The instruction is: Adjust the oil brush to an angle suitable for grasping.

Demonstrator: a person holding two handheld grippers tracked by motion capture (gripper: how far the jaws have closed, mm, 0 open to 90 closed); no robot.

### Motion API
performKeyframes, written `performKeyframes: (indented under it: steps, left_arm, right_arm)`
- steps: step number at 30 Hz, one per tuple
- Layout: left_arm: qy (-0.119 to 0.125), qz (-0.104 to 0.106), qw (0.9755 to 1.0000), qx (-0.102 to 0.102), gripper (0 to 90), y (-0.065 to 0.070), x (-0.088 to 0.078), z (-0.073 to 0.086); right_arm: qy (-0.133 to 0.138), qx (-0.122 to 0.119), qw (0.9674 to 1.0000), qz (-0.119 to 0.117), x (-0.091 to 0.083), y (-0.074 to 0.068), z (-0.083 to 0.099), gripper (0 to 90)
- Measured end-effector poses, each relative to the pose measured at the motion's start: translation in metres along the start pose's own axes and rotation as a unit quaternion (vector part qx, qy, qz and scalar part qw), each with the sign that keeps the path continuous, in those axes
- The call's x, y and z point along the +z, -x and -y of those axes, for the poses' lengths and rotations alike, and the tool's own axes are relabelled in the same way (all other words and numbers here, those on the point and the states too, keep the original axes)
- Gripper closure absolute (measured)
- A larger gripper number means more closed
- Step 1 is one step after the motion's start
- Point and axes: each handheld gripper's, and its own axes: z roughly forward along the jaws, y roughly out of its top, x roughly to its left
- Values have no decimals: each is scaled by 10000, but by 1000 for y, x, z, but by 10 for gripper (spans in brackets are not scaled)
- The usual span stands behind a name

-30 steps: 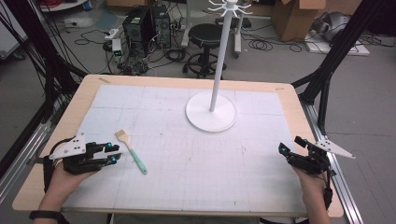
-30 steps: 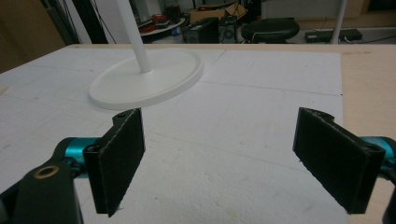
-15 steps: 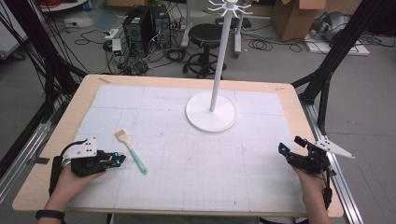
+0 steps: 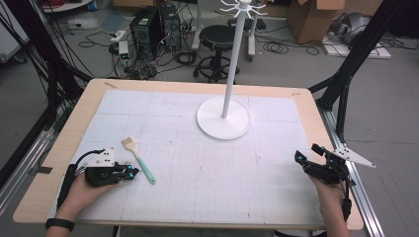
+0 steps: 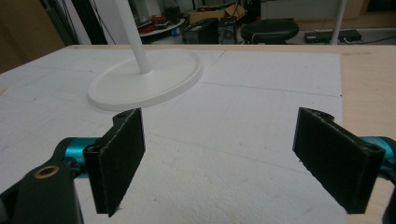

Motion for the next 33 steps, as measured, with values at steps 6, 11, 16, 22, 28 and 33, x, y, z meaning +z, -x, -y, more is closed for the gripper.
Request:
performKeyframes:
  steps: [6, 11, 16, 22, 28, 33]
  left_arm:
    - [-83, -15, 10000, 20, 900, 1, 5, -3]
    - [-213, -52, 9997, 52, 900, 2, 15, -9]
    - [-270, -94, 9995, 99, 900, 2, 25, -17]
    - [-341, -234, 9991, 136, 900, 2, 33, -25]
    - [-450, -365, 9982, 183, 900, -1, 46, -37]
    - [-404, -451, 9980, 166, 900, -5, 56, -43]
  right_arm:
    - [3, 23, 10000, 9, 0, -1, 0, 160]
    - [28, -14, 10000, 8, 1, -1, -1, 160]
    - [36, -11, 10000, -1, 2, -1, -1, 160]
    - [47, 13, 10000, -2, 2, -1, -1, 161]
    - [37, 12, 10000, -3, 2, -2, -3, 161]
    - [45, -16, 10000, -25, 3, -2, -4, 161]
